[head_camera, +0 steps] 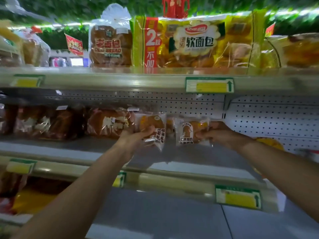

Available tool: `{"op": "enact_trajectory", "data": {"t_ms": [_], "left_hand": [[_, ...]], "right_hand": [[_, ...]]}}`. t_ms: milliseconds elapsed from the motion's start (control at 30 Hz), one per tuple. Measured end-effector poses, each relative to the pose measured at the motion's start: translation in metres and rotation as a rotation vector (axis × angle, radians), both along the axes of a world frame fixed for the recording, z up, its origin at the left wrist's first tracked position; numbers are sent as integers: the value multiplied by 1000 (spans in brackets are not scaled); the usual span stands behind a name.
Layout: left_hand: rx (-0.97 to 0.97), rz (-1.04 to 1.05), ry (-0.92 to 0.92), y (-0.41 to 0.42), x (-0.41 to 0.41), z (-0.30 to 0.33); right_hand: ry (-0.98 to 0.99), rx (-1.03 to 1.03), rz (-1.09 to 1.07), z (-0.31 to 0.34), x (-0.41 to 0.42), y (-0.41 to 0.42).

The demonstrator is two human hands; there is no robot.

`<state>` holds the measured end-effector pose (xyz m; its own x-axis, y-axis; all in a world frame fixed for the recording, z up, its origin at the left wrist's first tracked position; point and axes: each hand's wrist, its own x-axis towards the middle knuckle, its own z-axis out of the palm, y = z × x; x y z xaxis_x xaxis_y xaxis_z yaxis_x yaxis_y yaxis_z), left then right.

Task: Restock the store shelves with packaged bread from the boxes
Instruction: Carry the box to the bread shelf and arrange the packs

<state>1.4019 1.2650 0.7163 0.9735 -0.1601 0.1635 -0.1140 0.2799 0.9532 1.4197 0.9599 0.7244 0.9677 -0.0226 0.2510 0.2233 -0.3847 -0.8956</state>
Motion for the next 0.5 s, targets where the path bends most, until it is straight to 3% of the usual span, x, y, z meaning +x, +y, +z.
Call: {"op": "enact_trajectory", "data": {"t_ms": [233, 500], "left_hand": [[45, 24, -17, -15, 17, -4], [63, 46, -2, -15, 27, -10]], "right_hand": [[39, 107, -62, -14, 57, -28], [81, -101, -150, -21, 89, -21]]}}
